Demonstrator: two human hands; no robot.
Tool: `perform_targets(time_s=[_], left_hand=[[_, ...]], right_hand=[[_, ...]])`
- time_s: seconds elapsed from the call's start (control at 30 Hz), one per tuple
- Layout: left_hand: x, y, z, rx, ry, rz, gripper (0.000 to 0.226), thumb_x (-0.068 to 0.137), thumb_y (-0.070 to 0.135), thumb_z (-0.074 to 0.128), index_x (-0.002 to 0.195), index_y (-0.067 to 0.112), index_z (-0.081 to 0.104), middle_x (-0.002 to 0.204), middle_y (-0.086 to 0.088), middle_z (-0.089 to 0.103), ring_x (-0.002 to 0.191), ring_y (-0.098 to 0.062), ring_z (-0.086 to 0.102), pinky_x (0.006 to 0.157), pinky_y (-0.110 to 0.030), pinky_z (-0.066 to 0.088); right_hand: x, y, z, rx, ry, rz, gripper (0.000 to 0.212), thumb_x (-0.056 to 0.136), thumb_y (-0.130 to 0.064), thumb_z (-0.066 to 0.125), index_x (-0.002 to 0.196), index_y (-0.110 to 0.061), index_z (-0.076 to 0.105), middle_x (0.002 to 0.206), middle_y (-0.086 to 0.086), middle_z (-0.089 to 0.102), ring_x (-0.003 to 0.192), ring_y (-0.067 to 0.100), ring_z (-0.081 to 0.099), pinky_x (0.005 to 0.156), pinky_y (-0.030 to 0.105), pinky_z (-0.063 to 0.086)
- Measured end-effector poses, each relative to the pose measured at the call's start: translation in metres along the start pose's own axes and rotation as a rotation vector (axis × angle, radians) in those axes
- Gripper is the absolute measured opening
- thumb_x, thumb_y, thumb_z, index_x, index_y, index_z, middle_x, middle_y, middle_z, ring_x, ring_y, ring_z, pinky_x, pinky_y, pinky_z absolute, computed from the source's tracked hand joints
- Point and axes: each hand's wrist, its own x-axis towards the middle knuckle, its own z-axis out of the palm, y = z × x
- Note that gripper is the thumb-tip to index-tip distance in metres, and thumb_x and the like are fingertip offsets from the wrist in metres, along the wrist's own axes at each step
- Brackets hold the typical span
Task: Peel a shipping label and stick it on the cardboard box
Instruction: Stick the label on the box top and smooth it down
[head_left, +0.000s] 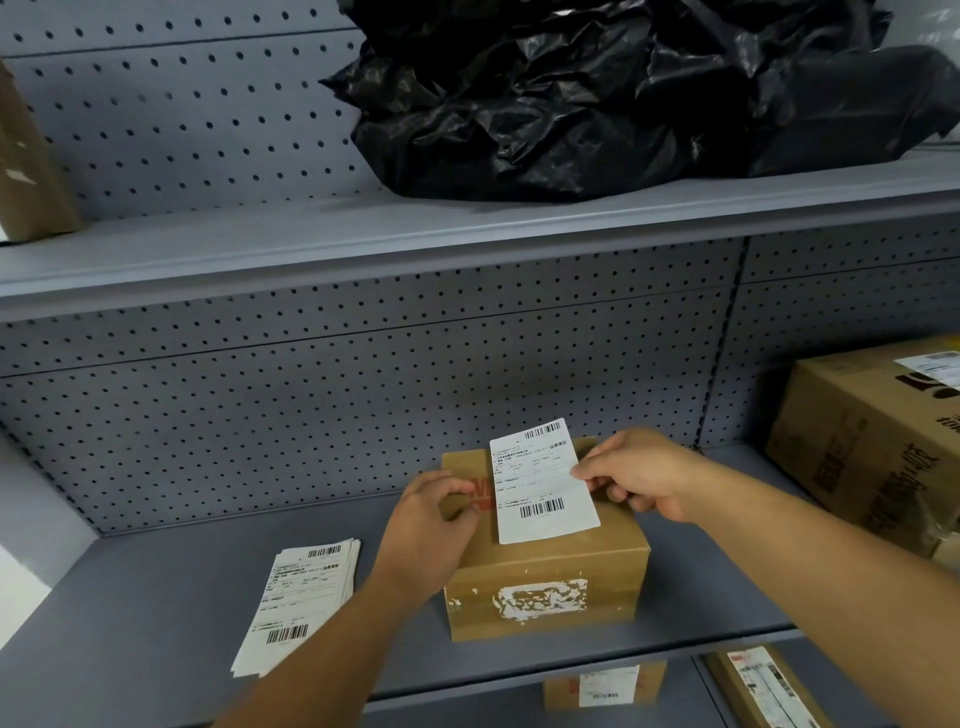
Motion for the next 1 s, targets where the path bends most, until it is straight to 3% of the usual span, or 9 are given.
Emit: perform_targets(time_s=[0.13,0.53,1.0], left_hand=[[0.002,-0.004,0.001,-0.009,0.001,0.003,0.023,0.093,0.032,0.069,0.115,0.033,0.072,0.144,0.013,0.049,0.132,-0.004,0.045,0.111,-0.025,0.034],[0.002,-0.007,0.001,-0.063,-0.017,0.001,0.024,0.094,0.033,0.067,0.117,0.034,0.07,0.14,0.019,0.045,0.121,0.002,0.046,0.101,-0.02,0.036],[0.003,-0.009,0.002,-0.058,-0.007,0.008,0.024,0.092,0.035,0.067,0.116,0.035,0.07,0.143,0.016,0.046,0.125,-0.005,0.051,0.109,-0.031,0.044]], right_hand=[[0.003,-0.003,0.007,-0.018,-0.001,0.009,0.012,0.091,-0.012,0.072,0.094,-0.002,0.078,0.064,-0.002,0.067,0.044,0.007,0.041,0.039,0.02,0.021],[0.012,0.0,0.012,-0.069,0.034,0.031,0.019,0.089,-0.014,0.073,0.099,0.002,0.077,0.076,0.007,0.068,0.047,0.009,0.039,0.042,0.023,0.022],[0.014,-0.003,0.019,-0.175,0.077,0.046,0.016,0.088,-0.017,0.074,0.092,-0.003,0.079,0.078,0.013,0.066,0.048,0.013,0.036,0.038,0.022,0.024]])
